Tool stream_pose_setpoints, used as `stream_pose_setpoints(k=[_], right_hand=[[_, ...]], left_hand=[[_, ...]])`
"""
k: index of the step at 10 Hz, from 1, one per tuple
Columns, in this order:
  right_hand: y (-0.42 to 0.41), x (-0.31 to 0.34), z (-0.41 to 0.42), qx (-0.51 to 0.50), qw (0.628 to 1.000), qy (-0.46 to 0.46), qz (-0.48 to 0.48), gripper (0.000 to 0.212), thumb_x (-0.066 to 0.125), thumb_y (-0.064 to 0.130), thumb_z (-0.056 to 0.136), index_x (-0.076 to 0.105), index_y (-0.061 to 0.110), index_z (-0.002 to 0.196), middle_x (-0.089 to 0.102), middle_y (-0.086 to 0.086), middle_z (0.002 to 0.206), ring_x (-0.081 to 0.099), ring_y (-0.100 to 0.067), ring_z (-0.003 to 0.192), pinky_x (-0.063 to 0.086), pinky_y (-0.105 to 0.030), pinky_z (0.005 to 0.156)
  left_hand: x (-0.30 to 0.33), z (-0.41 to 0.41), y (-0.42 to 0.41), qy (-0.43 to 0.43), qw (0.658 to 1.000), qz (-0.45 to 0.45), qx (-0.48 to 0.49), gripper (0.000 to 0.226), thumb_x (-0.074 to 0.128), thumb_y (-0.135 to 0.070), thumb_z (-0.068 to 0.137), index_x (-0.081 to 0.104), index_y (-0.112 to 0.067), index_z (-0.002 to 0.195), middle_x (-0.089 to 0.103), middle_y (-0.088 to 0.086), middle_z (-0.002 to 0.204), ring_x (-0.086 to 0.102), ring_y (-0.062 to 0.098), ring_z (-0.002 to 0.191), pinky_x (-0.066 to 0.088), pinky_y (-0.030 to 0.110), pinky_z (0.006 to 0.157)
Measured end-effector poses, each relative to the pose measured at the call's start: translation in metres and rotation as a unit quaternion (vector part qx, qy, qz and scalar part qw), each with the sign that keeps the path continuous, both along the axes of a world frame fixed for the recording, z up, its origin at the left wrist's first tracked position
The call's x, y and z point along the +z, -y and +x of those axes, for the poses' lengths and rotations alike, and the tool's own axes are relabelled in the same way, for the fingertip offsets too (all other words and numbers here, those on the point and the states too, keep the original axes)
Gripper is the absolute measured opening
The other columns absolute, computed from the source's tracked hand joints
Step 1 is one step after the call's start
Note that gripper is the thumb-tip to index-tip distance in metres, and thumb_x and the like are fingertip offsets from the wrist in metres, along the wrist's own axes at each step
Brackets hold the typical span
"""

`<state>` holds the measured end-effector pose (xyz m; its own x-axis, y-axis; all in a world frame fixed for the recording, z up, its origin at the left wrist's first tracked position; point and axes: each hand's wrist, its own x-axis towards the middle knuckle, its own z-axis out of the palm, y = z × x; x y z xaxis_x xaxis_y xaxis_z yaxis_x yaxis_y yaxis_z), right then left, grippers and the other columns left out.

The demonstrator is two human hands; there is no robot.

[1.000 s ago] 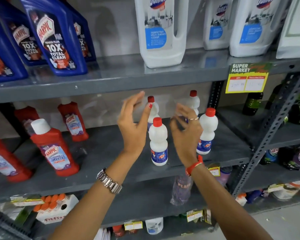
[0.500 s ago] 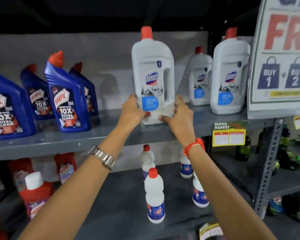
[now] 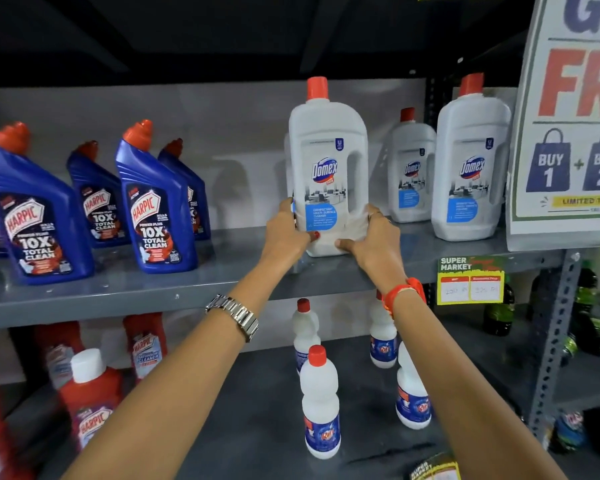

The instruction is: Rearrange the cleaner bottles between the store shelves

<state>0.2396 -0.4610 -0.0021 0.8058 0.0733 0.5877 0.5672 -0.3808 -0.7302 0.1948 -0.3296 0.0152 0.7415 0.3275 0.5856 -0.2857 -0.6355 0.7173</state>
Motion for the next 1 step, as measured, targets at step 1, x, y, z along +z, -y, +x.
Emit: stream_pose_setpoints(k=[1], right_hand=[[-0.0053, 0.0043, -0.0088, -0.013, 0.998, 0.054, 0.017, 0.079, 0.074, 0.018, 0.073, 0.029, 0.008, 0.137, 0.042, -0.015, 0.143, 0.037, -0.03, 0.132, 0.031, -0.037, 0.108]], left_hand=[[0.0004, -0.0122, -0.0053, 0.078, 0.993, 0.071, 0.049, 0.068, 0.067, -0.015, 0.08, 0.03, -0.007, 0.136, 0.036, 0.014, 0.146, 0.033, 0.018, 0.132, 0.021, 0.005, 0.095]])
